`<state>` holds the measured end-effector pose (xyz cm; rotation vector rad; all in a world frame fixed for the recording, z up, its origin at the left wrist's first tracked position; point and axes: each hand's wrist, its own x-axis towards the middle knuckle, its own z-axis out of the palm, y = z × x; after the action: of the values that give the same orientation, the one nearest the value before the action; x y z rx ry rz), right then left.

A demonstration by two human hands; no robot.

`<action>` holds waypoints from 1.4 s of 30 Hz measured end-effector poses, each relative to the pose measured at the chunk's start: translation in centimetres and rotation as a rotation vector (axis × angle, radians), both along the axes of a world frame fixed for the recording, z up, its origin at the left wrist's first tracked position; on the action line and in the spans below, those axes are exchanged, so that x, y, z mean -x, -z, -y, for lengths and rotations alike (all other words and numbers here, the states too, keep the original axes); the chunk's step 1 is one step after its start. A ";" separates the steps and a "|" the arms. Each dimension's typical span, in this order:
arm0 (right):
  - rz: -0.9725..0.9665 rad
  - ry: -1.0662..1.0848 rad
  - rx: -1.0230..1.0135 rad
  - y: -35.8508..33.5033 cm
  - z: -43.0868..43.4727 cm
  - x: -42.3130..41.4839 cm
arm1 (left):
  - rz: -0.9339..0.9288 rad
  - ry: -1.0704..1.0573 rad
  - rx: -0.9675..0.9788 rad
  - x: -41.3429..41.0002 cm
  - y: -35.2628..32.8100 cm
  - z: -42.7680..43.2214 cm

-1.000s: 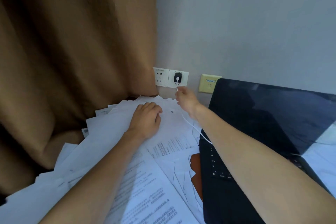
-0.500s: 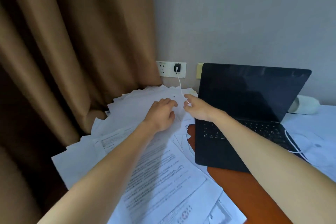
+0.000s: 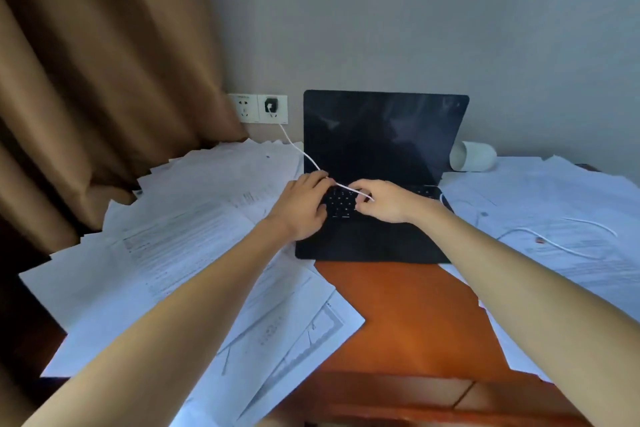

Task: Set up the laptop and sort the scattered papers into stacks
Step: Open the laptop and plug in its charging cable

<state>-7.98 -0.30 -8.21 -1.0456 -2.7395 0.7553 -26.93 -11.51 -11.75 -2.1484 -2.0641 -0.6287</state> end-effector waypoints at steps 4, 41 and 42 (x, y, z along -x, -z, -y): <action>0.041 0.048 0.027 0.9 -1.0 -3.6 | -0.014 0.051 -0.018 -3.0 0.5 -1.7; -0.478 0.553 -0.492 -12.8 -12.6 -9.6 | 0.020 -0.270 -0.467 1.7 -18.1 -12.4; -0.481 0.543 -0.508 -13.5 -13.3 -9.3 | 0.019 -0.278 -0.456 2.0 -18.3 -13.0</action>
<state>1.28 13.02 5.32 -1.2001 -1.9465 0.1719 -28.90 1.45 6.58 -1.5809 -1.9396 -0.9683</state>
